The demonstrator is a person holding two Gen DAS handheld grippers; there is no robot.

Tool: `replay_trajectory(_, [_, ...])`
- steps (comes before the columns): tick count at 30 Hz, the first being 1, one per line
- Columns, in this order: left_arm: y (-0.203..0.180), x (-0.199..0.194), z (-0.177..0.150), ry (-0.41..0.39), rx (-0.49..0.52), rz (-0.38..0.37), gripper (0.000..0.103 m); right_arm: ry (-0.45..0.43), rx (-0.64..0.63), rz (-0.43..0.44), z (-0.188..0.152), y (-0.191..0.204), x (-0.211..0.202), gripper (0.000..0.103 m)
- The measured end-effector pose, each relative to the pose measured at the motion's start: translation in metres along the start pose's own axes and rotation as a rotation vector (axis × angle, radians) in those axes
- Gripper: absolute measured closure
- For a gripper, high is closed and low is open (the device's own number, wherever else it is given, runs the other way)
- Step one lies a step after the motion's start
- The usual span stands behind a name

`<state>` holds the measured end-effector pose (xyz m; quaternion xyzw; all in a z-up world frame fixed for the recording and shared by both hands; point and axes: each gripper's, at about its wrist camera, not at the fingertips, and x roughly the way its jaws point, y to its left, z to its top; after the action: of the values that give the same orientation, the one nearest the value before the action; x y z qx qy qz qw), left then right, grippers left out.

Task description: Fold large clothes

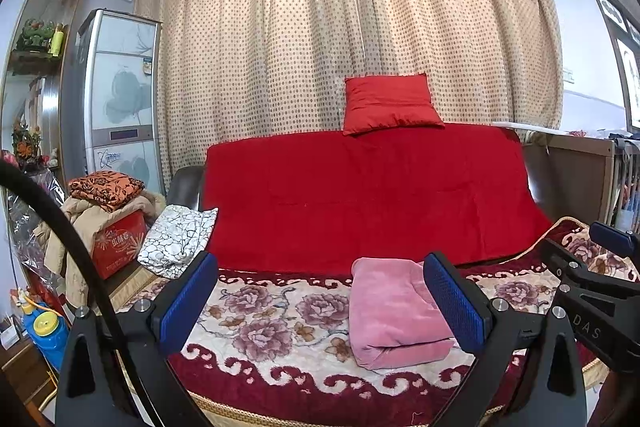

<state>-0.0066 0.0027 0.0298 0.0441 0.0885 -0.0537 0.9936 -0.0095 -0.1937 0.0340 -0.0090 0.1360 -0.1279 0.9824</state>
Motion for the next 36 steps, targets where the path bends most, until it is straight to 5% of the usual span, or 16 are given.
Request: replay_trajectory(36, [0.008, -0.019, 0.012, -0.037, -0.037, -0.035, 0.001, -0.066, -0.006, -0.009, 0.012, 0.005, -0.02, 0.03])
